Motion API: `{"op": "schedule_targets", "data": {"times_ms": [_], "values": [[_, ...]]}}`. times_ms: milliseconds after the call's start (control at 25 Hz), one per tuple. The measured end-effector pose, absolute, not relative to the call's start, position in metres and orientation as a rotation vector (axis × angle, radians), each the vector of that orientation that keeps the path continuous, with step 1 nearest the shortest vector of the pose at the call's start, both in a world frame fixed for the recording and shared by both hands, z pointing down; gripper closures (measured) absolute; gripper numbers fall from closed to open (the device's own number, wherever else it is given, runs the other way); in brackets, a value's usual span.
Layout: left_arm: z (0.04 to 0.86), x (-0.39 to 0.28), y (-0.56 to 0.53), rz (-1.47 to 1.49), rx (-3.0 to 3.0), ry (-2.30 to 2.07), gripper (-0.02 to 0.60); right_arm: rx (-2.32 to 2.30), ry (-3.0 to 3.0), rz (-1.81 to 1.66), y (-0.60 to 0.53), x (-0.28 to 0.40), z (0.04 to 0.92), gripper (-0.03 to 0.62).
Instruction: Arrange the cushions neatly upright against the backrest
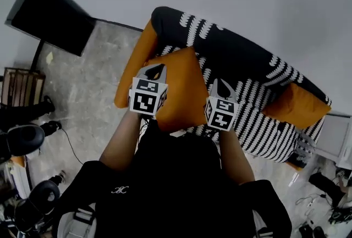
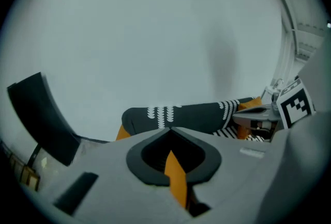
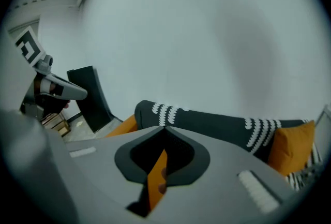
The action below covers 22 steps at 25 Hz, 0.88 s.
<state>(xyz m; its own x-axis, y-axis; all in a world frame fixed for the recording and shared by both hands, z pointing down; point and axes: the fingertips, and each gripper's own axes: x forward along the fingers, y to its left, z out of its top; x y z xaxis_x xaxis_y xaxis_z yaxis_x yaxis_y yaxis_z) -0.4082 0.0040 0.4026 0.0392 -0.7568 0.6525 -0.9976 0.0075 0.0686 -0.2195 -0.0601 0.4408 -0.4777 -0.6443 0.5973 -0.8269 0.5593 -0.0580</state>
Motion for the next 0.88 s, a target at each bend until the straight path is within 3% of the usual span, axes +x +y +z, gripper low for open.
{"op": "schedule_targets", "data": {"times_ms": [280,440,560,680,760,880], "values": [[0.469,-0.431,-0.036,0.779,2.067,-1.388,0.571,1.488,-2.005,0.702,-0.028,-0.217,0.496,0.586],[0.515,-0.431,-0.058,0.887,2.120,-1.270,0.517,1.558,-1.878,0.757,-0.008,-0.193,0.540,0.582],[0.556,-0.431,-0.068,0.959,2.133,-1.125,0.396,1.562,-1.815,0.800,0.008,-0.185,0.578,0.524],[0.605,-0.435,-0.075,1.019,2.116,-0.972,0.250,1.575,-1.774,0.918,0.024,-0.184,0.621,0.414],[0.640,-0.438,-0.081,1.072,2.086,-0.892,0.192,1.611,-1.712,1.044,0.036,-0.176,0.654,0.346],[0.689,-0.447,-0.095,1.178,2.044,-0.830,0.155,1.667,-1.554,1.215,0.051,-0.160,0.705,0.293]]}}
